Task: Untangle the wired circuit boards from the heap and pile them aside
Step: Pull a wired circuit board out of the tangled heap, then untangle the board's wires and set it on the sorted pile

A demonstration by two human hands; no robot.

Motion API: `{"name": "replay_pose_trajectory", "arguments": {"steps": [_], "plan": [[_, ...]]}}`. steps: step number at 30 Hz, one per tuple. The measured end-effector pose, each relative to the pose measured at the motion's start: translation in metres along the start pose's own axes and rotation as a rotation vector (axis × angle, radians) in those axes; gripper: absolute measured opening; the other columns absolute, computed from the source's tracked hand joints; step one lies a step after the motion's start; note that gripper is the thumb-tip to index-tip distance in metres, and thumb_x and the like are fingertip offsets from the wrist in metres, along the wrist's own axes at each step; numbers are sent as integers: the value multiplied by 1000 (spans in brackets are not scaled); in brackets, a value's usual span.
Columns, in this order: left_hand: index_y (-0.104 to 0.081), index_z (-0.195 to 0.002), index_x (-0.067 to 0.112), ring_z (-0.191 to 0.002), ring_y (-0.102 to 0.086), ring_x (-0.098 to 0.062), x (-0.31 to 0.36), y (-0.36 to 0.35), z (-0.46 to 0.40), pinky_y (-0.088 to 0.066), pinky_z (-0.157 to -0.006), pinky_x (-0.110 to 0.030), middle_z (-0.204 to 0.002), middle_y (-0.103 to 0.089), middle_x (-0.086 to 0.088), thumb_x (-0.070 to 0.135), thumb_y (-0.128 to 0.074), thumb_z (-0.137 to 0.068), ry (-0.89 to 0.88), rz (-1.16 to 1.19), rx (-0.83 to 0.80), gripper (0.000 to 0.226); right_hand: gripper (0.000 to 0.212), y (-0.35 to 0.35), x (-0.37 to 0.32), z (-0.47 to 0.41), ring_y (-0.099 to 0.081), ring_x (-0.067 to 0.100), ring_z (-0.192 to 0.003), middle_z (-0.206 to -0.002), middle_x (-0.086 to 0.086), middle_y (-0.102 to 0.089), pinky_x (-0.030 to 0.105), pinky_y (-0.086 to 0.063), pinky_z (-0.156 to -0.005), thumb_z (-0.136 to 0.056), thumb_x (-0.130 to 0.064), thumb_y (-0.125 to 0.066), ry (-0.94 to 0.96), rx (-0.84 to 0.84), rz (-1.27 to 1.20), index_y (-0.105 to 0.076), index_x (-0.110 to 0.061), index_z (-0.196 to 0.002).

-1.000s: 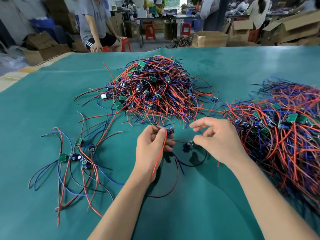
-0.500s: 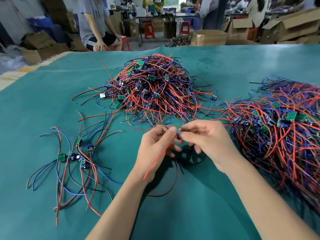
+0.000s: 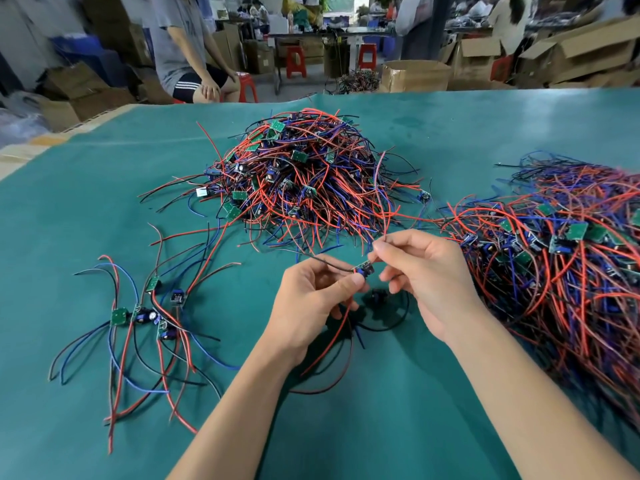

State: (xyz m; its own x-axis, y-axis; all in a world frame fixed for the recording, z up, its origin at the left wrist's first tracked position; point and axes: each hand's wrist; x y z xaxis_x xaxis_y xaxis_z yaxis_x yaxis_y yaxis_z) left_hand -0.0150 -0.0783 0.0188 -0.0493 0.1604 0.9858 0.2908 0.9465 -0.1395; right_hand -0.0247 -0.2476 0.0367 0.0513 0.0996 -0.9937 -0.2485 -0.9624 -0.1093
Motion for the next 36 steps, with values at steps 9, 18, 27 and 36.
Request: {"name": "replay_pose_trajectory", "arguments": {"steps": [9,18,27,36], "plan": [[-64,-85,9,-52,-54,-14,0,0,0,-43,-50,-18,-75,-72,-10,5,-73,-85,16,22,-28,10,13,16,-5,-8,-59,11,-51,-73,4,-75,19,-44,-45,-93,-4,-71,161,278,-58,-71,-11,-83],[-61,-89,8,-52,-54,-14,0,-1,-1,-43,-49,-18,-77,-73,-10,6,-69,-89,16,41,53,8,6,32,-6,-19,-59,10,-47,-87,10,-71,21,-43,-43,-100,-12,-63,108,556,-208,-64,-10,-106],[-51,-105,5,-51,-58,-18,-1,1,-2,-40,-46,-20,-78,-73,-14,8,-68,-91,19,54,49,22,7,-6,9,5,-62,12,-59,-73,4,-75,24,-43,-42,-91,-20,-77,105,-153,289,-79,-17,-85],[-64,-88,10,-54,-61,-13,-4,-2,-1,-43,-47,-16,-72,-73,-9,5,-79,-80,-6,8,97,18,10,-7,5,6,-60,11,-58,-68,9,-72,22,-46,-49,-80,-27,-83,99,-124,302,-79,-20,-74]]}}
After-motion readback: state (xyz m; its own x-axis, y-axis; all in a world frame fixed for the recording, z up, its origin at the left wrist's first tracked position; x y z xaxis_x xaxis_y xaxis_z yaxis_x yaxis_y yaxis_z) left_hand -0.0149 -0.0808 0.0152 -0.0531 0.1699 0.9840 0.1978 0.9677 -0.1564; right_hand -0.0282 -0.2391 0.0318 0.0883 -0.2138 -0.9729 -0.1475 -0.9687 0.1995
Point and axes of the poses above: each hand's wrist, its own z-axis away from the middle knuckle, its own y-axis out of the back of the hand, x = y × z
